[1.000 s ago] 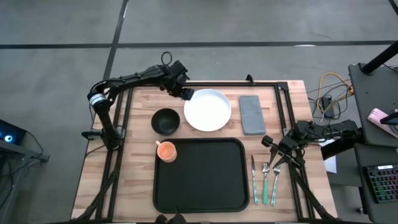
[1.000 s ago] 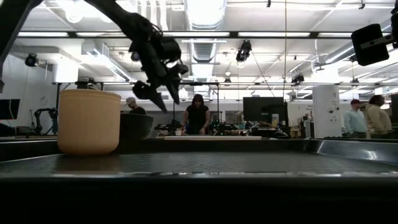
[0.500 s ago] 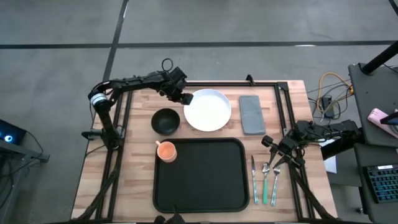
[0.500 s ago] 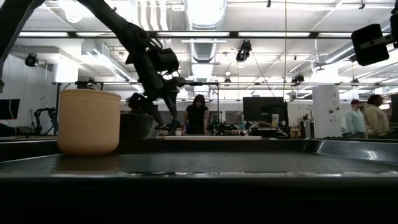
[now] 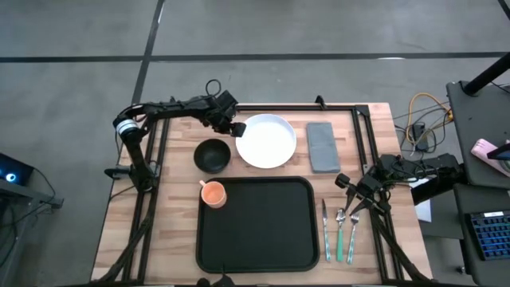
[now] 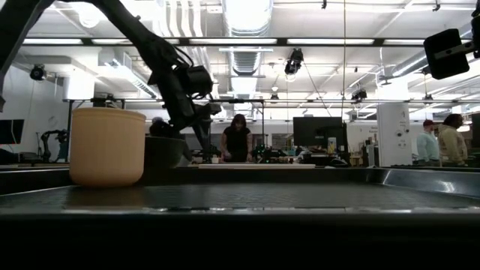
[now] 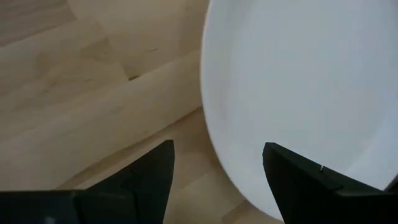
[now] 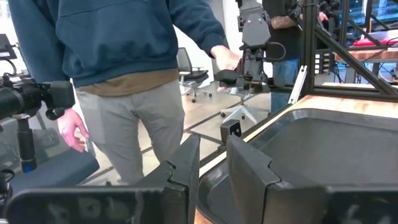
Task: Set up tray
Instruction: Put the white plate to the bottom right of the orange mug on the black tray
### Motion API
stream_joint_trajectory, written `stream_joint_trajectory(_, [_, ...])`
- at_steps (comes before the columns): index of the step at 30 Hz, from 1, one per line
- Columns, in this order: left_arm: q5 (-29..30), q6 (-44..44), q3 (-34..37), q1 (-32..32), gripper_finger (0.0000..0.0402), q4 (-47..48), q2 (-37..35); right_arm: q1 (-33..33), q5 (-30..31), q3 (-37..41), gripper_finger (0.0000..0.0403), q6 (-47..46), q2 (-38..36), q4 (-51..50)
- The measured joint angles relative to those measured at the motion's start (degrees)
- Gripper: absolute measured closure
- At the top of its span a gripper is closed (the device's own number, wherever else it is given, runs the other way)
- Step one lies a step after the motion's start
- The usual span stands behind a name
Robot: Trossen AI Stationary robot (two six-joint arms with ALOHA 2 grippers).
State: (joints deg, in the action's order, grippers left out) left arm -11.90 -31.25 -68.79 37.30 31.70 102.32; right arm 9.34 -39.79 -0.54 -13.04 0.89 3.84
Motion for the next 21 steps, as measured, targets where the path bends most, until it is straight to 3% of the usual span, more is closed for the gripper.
stream_joint_trajectory(21, [-1.27, -1.32, -3.79, -0.52, 0.0181, -0.67, 5.46, 0.0, 0.0, 0.0, 0.0333, 0.0, 0.0, 0.0])
